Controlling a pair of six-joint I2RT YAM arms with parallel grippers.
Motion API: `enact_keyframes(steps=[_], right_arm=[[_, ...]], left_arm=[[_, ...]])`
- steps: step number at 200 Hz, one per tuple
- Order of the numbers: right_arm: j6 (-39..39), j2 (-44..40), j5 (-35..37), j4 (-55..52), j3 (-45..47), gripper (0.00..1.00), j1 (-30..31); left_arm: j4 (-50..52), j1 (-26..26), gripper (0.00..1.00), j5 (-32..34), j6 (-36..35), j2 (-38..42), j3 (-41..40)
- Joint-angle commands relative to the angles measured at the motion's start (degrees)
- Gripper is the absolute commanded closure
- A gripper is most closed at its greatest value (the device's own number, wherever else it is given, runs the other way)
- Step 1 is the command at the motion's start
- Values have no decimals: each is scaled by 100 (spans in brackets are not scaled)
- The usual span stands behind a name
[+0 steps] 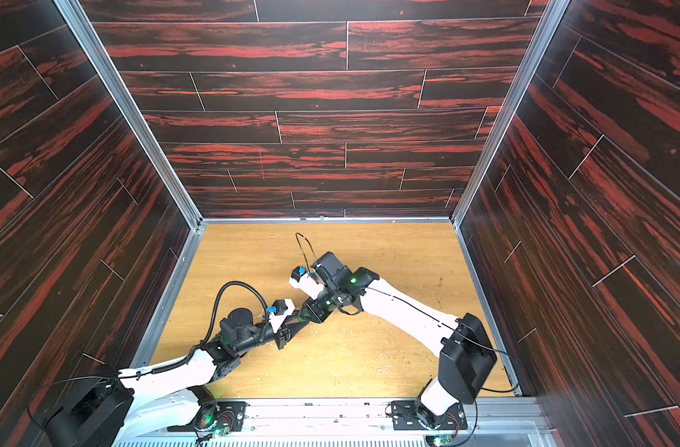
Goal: Close the paint jar lid
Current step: Screw the lid onto the paint jar.
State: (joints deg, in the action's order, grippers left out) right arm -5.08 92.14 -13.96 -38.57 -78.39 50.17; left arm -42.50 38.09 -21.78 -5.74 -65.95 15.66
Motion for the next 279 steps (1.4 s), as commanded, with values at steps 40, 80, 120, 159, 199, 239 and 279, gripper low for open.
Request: enact_keyframes(steps=[40,80,120,159,199,239,279], right_arm=[[-2608,636,1225,-867,-891,89,537],[-3643,1128,1627,-1303,-1517,92,884],[-4135,1466,1645,-1498,-1928,93,889],[-4203,1493,1614,-1411,-1937,93,889],[-4061,1386,1622,-1316,-1905,85,880],[-3736,1123,1893,-1481,-1990,52,804],[-3424,632,2220,-1583,-1901,39,659]], left_arm=[[-975,1,74,606,-112,-392,485],[-1315,6,74,781,-35,-718,657],[-1528,2,74,930,2,-877,710],[-1544,5,74,971,-6,-910,713],[-1570,6,75,947,11,-939,658],[-1353,1,75,856,-55,-842,562],[-1193,5,75,781,-50,-745,464]])
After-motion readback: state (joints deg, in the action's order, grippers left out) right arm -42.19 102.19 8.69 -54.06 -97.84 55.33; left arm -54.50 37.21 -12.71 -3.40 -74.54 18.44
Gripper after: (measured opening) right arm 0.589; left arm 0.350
